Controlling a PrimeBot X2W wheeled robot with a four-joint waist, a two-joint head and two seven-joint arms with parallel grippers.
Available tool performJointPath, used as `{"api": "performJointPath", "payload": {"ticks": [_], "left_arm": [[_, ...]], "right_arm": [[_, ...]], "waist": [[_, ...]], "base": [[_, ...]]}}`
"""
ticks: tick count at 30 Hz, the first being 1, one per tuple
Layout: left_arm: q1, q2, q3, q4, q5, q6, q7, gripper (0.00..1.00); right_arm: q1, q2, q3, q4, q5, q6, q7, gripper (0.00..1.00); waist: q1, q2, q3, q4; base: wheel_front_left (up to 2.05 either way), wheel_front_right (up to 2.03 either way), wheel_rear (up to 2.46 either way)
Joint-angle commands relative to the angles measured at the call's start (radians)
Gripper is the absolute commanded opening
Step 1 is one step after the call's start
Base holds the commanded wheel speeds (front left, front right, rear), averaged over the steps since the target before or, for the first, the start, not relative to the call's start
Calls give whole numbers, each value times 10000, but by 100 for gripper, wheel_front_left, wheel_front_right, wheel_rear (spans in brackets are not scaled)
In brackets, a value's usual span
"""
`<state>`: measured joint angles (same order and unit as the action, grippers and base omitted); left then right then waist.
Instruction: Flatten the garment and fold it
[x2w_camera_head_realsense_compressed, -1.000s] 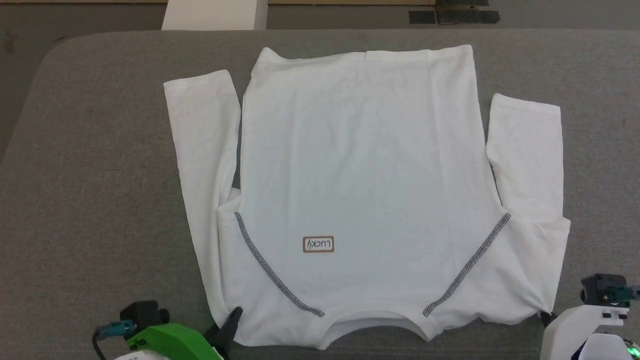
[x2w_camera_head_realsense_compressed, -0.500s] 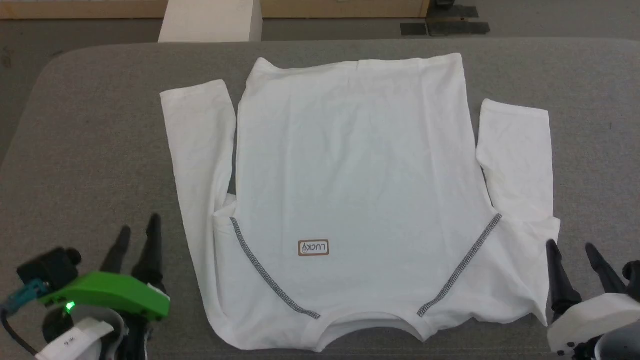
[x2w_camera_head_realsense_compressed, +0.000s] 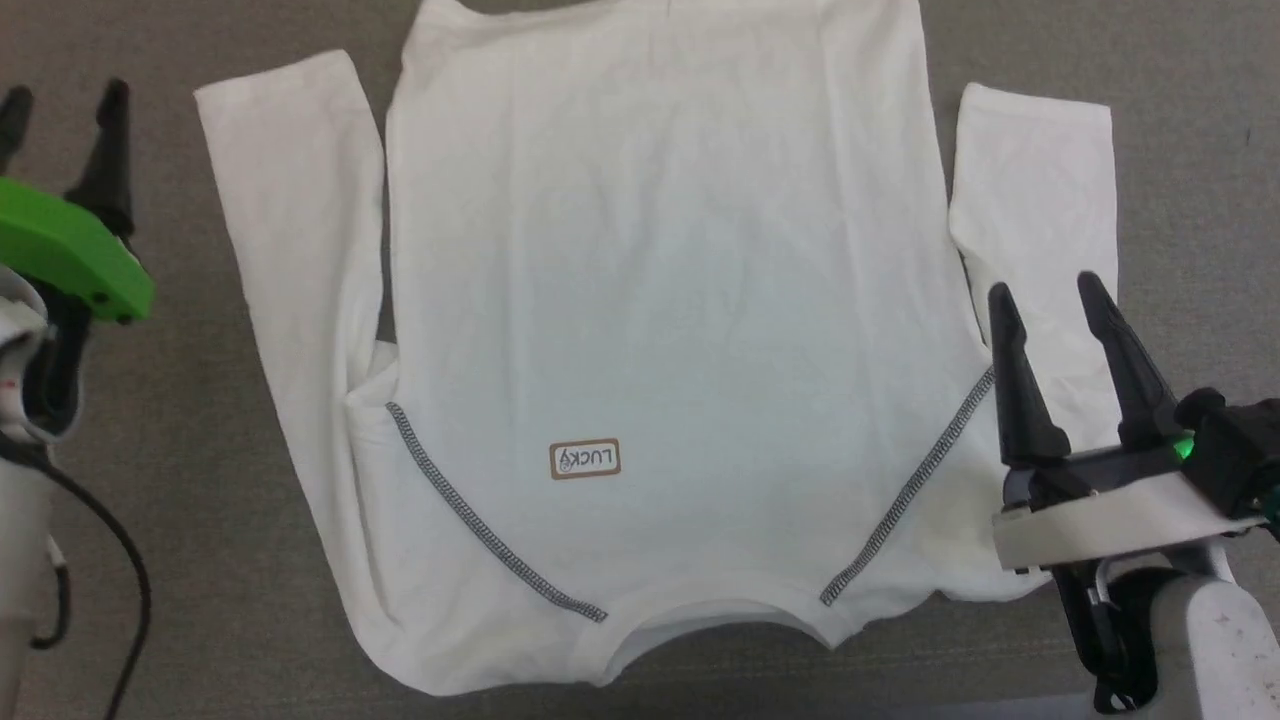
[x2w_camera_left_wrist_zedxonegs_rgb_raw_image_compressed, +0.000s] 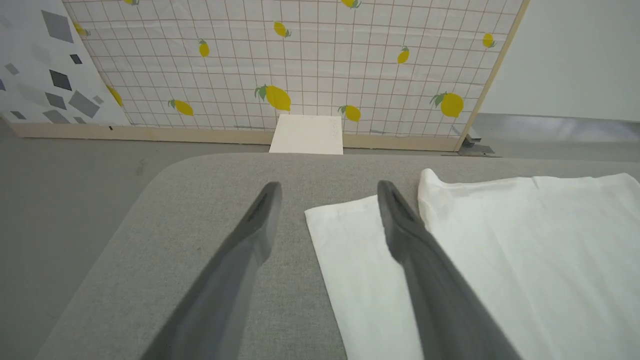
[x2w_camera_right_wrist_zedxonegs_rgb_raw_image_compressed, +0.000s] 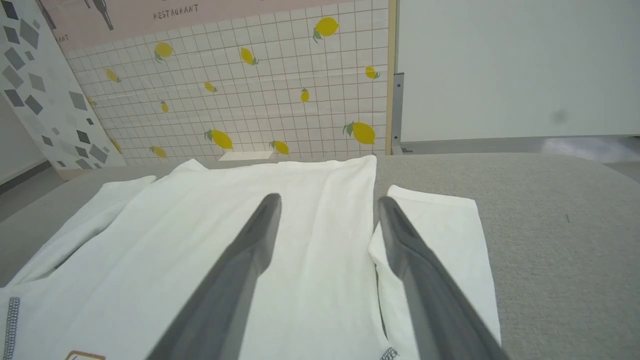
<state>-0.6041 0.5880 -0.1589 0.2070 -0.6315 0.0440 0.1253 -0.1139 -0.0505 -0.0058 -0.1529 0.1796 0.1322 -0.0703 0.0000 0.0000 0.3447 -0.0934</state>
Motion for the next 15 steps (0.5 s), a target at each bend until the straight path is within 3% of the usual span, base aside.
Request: {"api": "performJointPath", "payload": {"ticks": [1, 9, 15], "left_arm": [[-484, 178, -84, 213, 169, -43, 255, 100], [-2500, 955, -312, 1256, 411, 135, 2247, 100], [-3185, 1232, -109, 1945, 178, 927, 3946, 100]], "right_arm": [[-305, 3, 131, -67, -50, -15, -109, 100], [-1231, 3, 589, -170, -102, -15, -306, 100], [-1417, 3, 683, -111, 34, -15, -478, 100]], "waist": [[0, 0, 1159, -647], [0, 0, 2434, -1305], [0, 0, 2906, -1650]], "base": [[0, 0, 0], [0, 0, 0], [0, 0, 0]]}}
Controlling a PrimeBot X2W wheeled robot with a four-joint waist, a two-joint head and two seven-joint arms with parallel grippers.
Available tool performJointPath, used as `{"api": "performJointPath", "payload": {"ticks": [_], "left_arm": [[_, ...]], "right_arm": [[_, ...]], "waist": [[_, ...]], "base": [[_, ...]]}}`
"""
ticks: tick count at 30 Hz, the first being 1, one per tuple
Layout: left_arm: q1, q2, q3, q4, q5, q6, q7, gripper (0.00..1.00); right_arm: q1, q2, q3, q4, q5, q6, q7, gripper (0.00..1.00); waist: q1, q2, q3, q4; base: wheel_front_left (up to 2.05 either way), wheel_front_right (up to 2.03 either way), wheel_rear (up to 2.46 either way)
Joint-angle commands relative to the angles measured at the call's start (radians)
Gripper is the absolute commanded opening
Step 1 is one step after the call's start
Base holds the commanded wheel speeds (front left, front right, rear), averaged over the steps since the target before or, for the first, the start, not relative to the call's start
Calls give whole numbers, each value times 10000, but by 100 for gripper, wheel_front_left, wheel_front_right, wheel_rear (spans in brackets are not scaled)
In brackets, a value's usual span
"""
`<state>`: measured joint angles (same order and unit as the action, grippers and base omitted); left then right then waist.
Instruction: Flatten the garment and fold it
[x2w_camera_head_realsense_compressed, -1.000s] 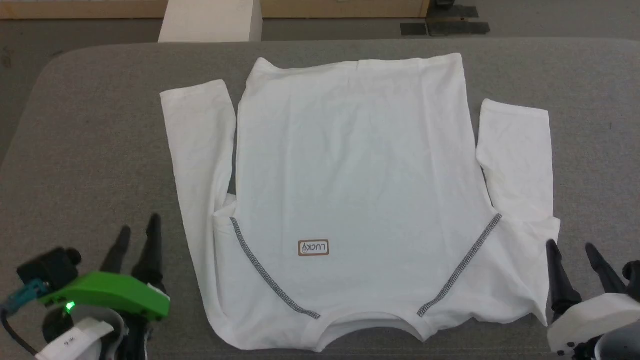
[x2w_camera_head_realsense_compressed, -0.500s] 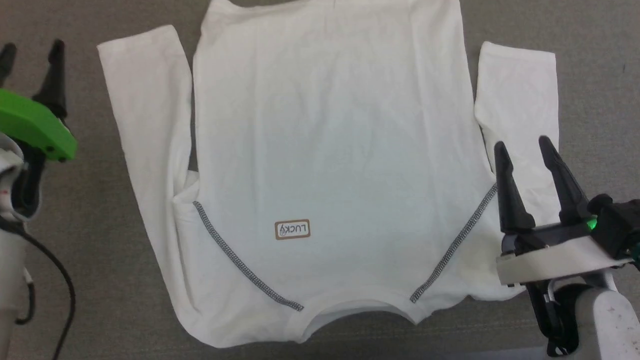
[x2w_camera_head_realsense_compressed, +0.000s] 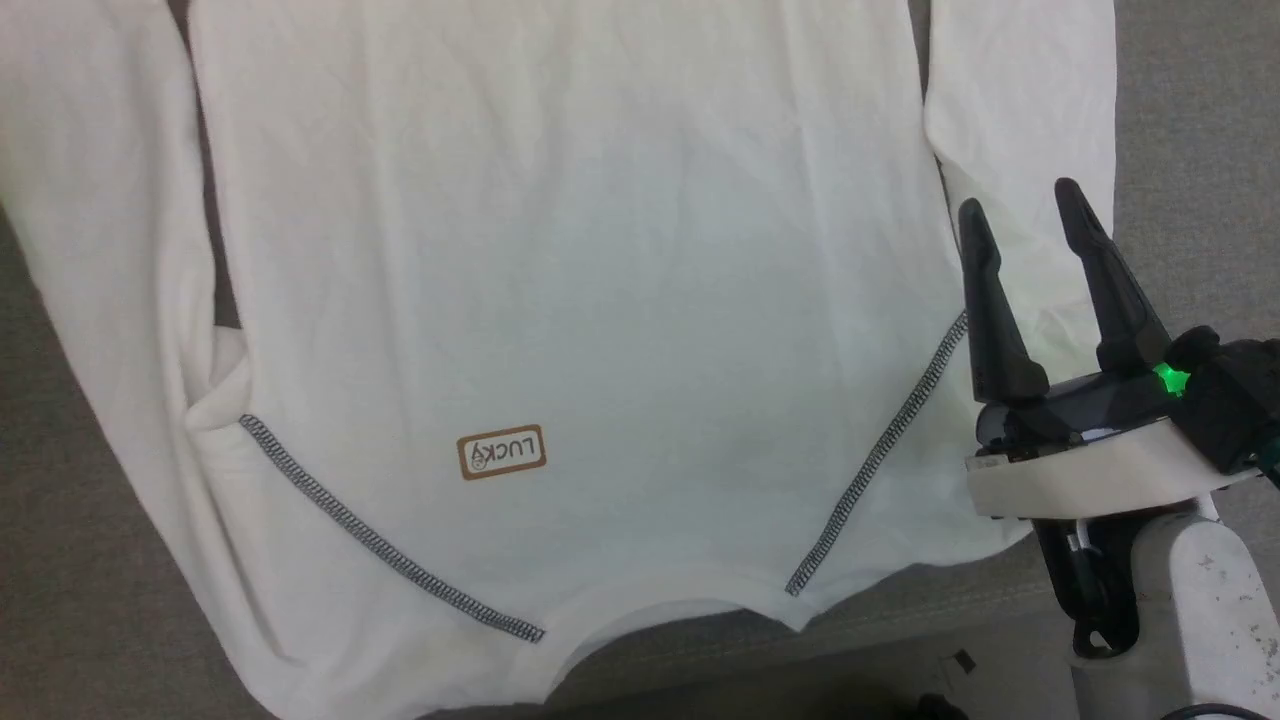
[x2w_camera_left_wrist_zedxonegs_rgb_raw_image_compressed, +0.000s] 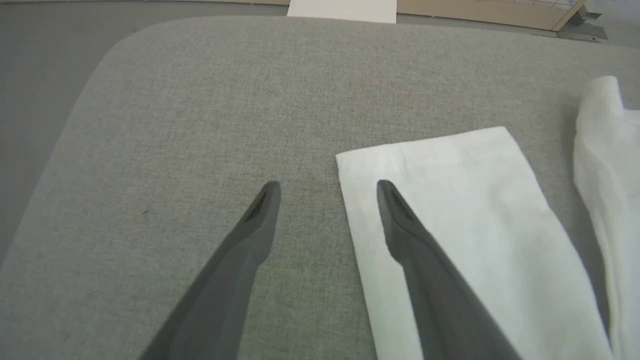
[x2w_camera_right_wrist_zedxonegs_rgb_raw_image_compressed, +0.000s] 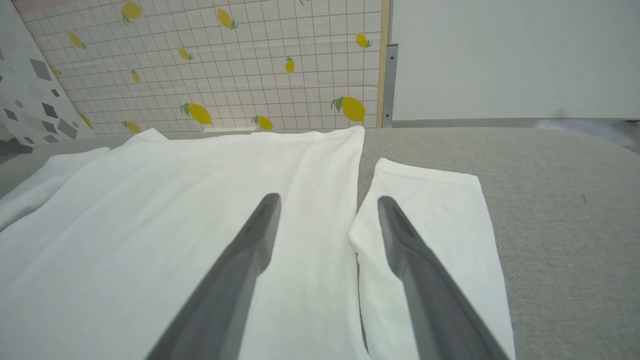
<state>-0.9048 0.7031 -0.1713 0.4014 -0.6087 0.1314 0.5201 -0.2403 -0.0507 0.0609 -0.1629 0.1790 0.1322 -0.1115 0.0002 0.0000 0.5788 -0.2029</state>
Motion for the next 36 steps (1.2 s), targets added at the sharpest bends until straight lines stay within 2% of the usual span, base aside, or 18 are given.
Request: {"api": "performJointPath", "payload": {"ticks": [1, 4, 11, 13, 15, 18, 22, 27, 31, 36], "left_arm": [[-258, 68, 108, 43, -143, 209, 174, 100], [-352, 76, 273, 110, -352, 702, 853, 100], [-80, 70, 441, 85, -778, 1435, 2138, 100], [38, 55, 487, -54, -974, 1447, 2430, 0], [139, 51, 552, -205, -1125, 1439, 2557, 0], [247, 61, 652, -396, -1155, 1325, 2211, 0], [386, -20, 767, -571, -1246, 857, 1446, 0], [876, 84, 800, -1071, -1201, 228, 523, 0], [1541, 129, 1016, -1816, -1341, 1, 15, 0], [2454, 185, 1160, -3250, -1518, -60, -103, 0]], "right_arm": [[-152, 5, 25, 19, 53, -15, -67, 100], [-171, 5, 42, 86, 112, -15, -180, 100], [-219, 5, 78, 158, 137, -15, -292, 100], [-222, 5, 77, 168, 134, -15, -306, 100], [-215, 5, 68, 178, 143, -15, -316, 100], [-161, 5, 16, 224, 153, -15, -316, 100], [-30, 5, -139, 304, 72, -15, -277, 100], [305, 5, -389, 246, -133, -15, -113, 100], [732, 5, -592, 146, -271, -15, 171, 100], [1410, 5, -906, -65, -360, -15, 568, 100]], "waist": [[-2, 0, 622, -597], [-2, 0, 793, -704], [-2, 0, 884, -763], [-2, 0, 877, -767], [-2, 0, 855, -764], [-2, 0, 701, -694], [-2, 0, 135, -491], [-2, 0, -988, -94], [-2, 0, -1976, 287], [-2, 0, -3121, 775]], "base": [[0, 0, 0], [0, 0, 0], [0, 0, 0], [0, 0, 0], [0, 0, 0], [0, 0, 0], [0, 0, 0], [0, 0, 0], [0, 0, 0], [0, 0, 0]]}}
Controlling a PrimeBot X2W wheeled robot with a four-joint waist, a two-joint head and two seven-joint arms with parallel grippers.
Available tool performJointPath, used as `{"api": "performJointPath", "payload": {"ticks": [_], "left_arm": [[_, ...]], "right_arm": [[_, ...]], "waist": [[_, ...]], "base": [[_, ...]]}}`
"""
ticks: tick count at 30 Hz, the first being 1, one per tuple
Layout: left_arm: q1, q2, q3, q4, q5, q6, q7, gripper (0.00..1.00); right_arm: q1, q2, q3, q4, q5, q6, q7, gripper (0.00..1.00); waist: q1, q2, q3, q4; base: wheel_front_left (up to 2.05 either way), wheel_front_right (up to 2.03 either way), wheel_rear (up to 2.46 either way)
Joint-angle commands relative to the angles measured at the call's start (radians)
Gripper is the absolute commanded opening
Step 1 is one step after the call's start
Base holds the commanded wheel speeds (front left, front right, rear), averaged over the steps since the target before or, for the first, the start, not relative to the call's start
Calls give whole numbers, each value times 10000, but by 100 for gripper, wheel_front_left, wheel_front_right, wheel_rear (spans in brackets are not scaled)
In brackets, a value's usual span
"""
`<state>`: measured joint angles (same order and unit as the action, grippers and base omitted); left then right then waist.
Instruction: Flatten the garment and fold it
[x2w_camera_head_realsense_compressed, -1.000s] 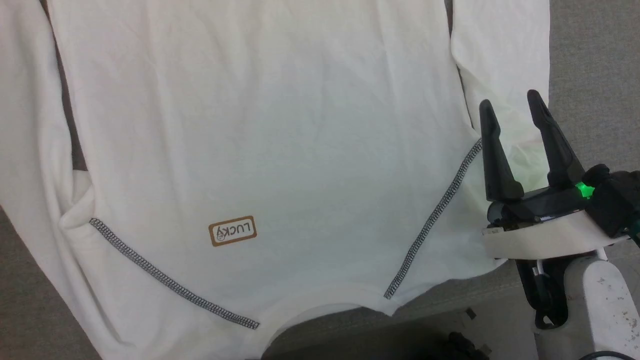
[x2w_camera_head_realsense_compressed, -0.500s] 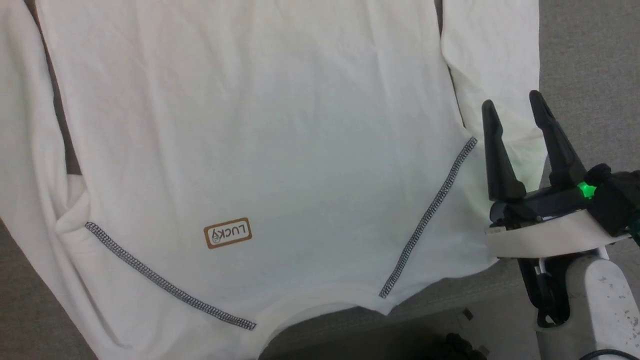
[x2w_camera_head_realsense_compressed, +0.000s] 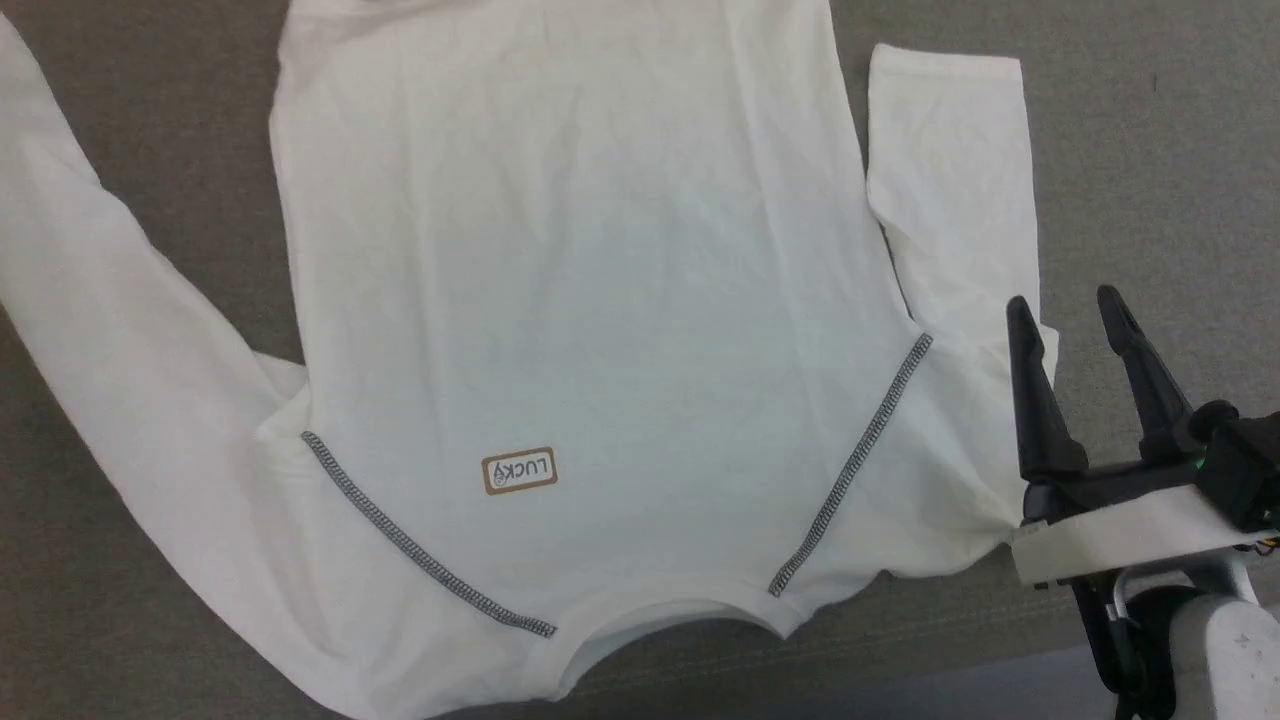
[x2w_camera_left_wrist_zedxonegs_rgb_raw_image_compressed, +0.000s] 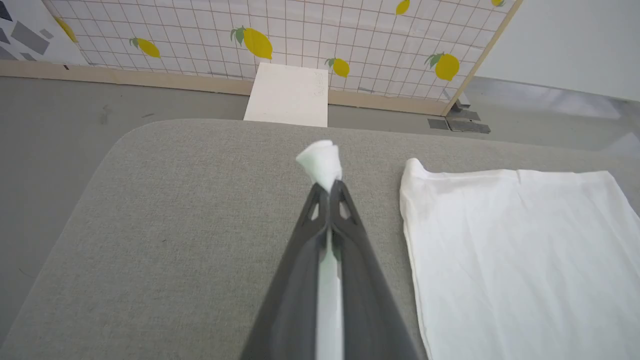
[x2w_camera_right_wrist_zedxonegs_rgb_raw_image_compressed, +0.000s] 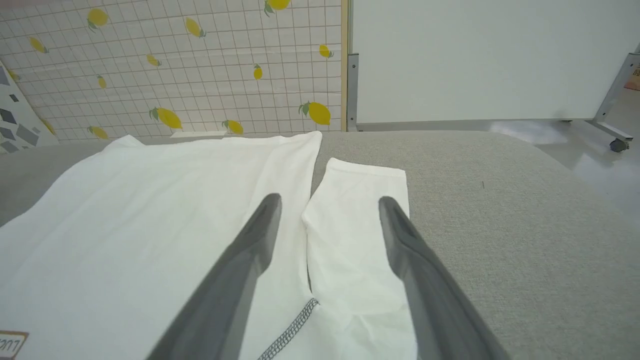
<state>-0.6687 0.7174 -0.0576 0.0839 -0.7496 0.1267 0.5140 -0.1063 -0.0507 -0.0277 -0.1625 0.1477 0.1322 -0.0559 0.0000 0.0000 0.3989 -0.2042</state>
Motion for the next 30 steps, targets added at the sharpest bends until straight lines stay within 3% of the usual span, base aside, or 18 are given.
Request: {"api": "performJointPath", "payload": {"ticks": [1, 7, 11, 15, 19, 24, 26, 30], "left_arm": [[268, 15, 52, -494, -184, 17, -8, 0], [812, -487, -364, -2844, -734, 69, 530, 0], [700, -1283, -1226, -3901, -1106, 26, 884, 0], [356, -2481, -2570, -4285, -1089, 53, 1020, 0], [-32, -3753, -3626, -3621, -1052, 43, 845, 0], [-675, -5664, -4303, -1573, -1188, -5, -44, 0], [-927, -6123, -4386, -651, -1204, -17, -451, 0], [-1457, -6517, -4656, 1087, -1154, 15, -1178, 0]], "right_arm": [[217, 5, -84, -145, -48, -15, 104, 100], [746, 5, -296, -560, -3, -15, 487, 100], [922, 5, -342, -759, 64, -15, 650, 100], [1039, 5, -317, -919, 133, -15, 712, 100], [1083, 5, -294, -995, 199, -15, 718, 100], [924, 5, -120, -1018, 284, -15, 722, 100], [830, 5, -46, -997, 310, -15, 704, 100], [651, 5, 141, -903, 408, -15, 626, 100]], "waist": [[0, 0, -1522, 883], [0, 0, -2300, 1237], [0, 0, -2516, 1279], [0, 0, -2531, 1189], [0, 0, -2414, 1017], [0, 0, -2048, 590], [0, 0, -1896, 393], [0, 0, -1542, -14]], "base": [[0, 0, 0], [0, 0, 0], [0, 0, 0], [0, 0, 0], [0, 0, 0], [0, 0, 0], [0, 0, 0], [0, 0, 0]]}}
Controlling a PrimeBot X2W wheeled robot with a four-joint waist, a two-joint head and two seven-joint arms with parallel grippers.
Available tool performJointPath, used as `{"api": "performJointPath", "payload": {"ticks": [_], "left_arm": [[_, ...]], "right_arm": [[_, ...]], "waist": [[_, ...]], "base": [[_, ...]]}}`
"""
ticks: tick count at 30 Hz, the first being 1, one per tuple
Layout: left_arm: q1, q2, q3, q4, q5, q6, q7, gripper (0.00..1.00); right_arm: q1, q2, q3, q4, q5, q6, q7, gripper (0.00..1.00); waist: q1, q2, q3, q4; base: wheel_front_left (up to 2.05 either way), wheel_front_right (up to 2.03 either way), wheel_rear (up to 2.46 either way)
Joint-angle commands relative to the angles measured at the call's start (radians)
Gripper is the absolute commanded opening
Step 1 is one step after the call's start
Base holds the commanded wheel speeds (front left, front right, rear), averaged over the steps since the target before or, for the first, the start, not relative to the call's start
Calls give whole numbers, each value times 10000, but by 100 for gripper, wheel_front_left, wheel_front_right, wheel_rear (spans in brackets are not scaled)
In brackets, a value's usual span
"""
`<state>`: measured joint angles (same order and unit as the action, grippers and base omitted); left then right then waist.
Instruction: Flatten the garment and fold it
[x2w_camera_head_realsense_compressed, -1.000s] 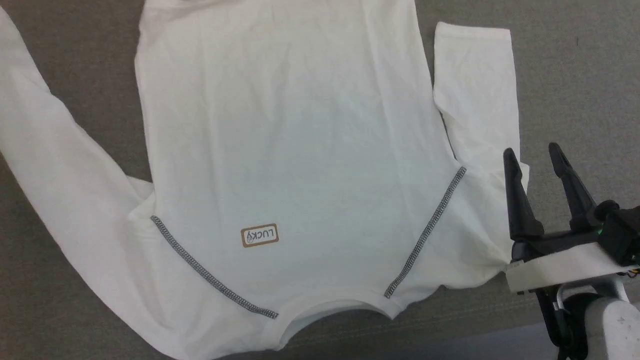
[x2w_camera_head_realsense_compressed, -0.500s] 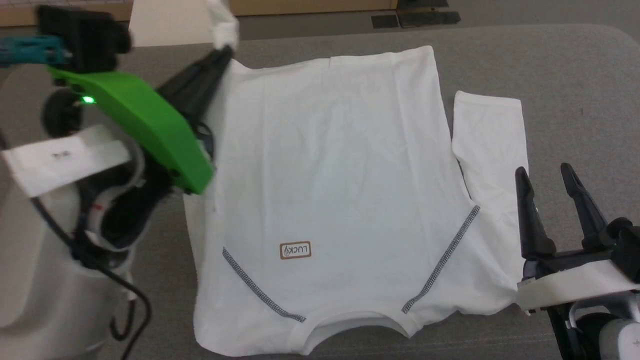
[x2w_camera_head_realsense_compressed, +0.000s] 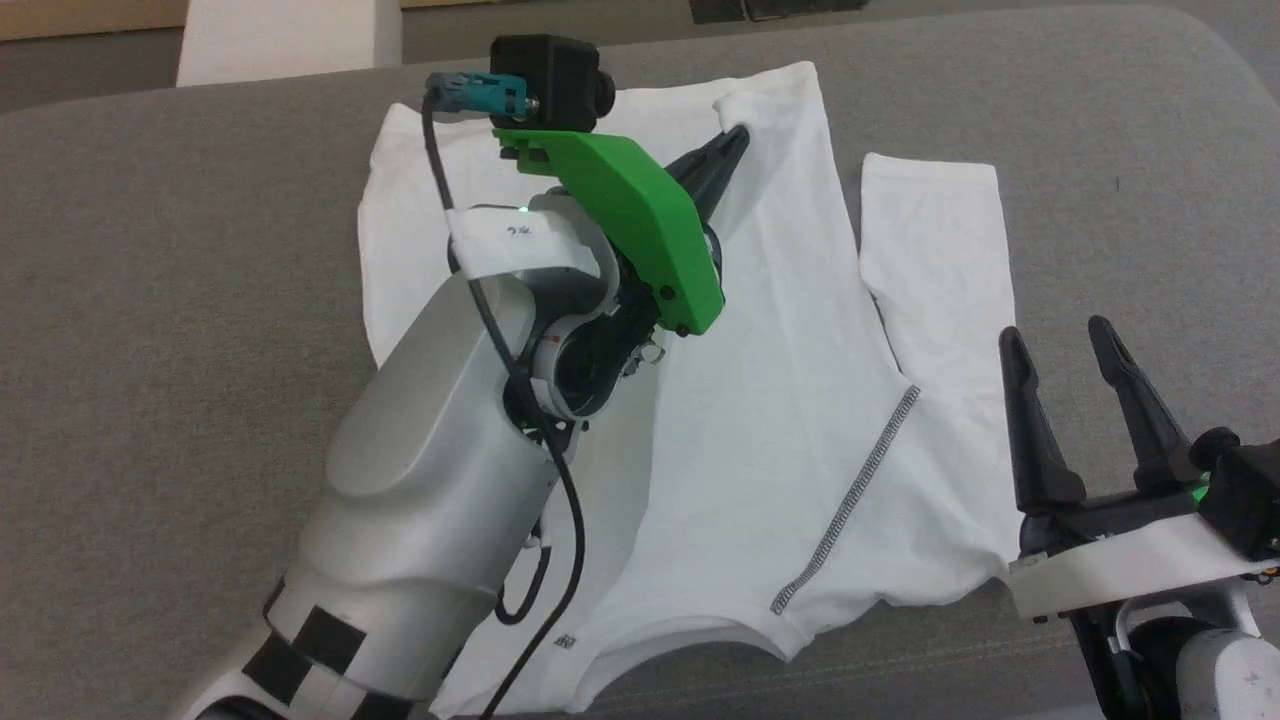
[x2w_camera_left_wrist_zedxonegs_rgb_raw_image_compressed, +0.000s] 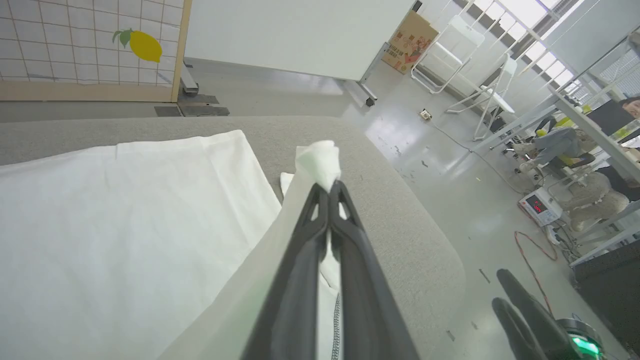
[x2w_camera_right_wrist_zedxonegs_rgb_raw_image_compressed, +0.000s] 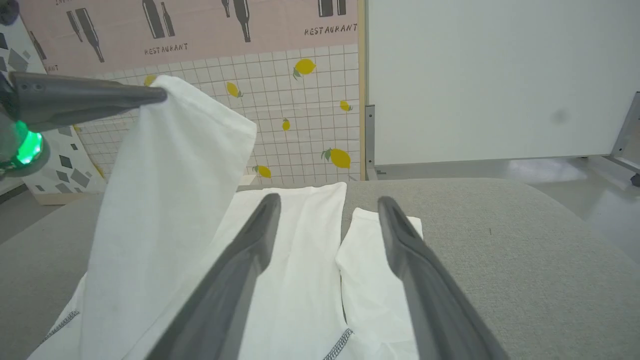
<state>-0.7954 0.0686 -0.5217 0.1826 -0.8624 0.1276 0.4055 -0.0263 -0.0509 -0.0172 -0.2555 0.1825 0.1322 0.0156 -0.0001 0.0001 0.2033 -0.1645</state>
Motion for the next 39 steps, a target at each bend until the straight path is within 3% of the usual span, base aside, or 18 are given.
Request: {"api": "performJointPath", "payload": {"ticks": [1, 14, 23, 24, 25, 26, 32, 39], "left_arm": [[-312, -69, -119, 456, -4, 9, -216, 0], [-1980, -180, -1978, 4318, 12, -133, -1310, 0], [-2198, -182, -3639, 4991, -929, -389, -1336, 0], [-2175, -182, -3771, 5024, -1054, -410, -1339, 13], [-2150, -182, -3932, 5057, -1209, -445, -1337, 71], [-2145, -182, -4079, 5081, -1304, -494, -1323, 100], [-2350, -182, -4440, 4927, -1919, -622, -2066, 100], [-2369, -121, -3828, 4087, -2440, -880, -4327, 100]], "right_arm": [[-189, 7, 87, 57, 92, -15, -114, 100], [-1061, 7, 1101, 970, 602, -15, -761, 100], [-1523, 7, 1636, 1834, 988, -15, -1347, 100], [-1544, 7, 1641, 1898, 1005, -15, -1393, 100], [-1558, 7, 1630, 1969, 1013, -15, -1439, 100], [-1565, 7, 1614, 2018, 1015, -15, -1470, 100], [-1501, 7, 1290, 2178, 872, -15, -1504, 100], [-1468, 7, 739, 1987, 494, -15, -1236, 100]], "waist": [[1, -1, 512, -497], [1, -1, 1832, -1648], [1, -1, 2236, -2403], [1, -1, 2235, -2444], [1, -1, 2223, -2475], [1, -1, 2210, -2490], [1, -1, 1953, -2175], [1, -1, 1447, -1347]], "base": [[0, 0, 0], [0, 0, 0], [0, 0, 0], [0, 0, 0], [0, 0, 0], [0, 0, 0], [0, 0, 0], [0, 0, 0]]}}
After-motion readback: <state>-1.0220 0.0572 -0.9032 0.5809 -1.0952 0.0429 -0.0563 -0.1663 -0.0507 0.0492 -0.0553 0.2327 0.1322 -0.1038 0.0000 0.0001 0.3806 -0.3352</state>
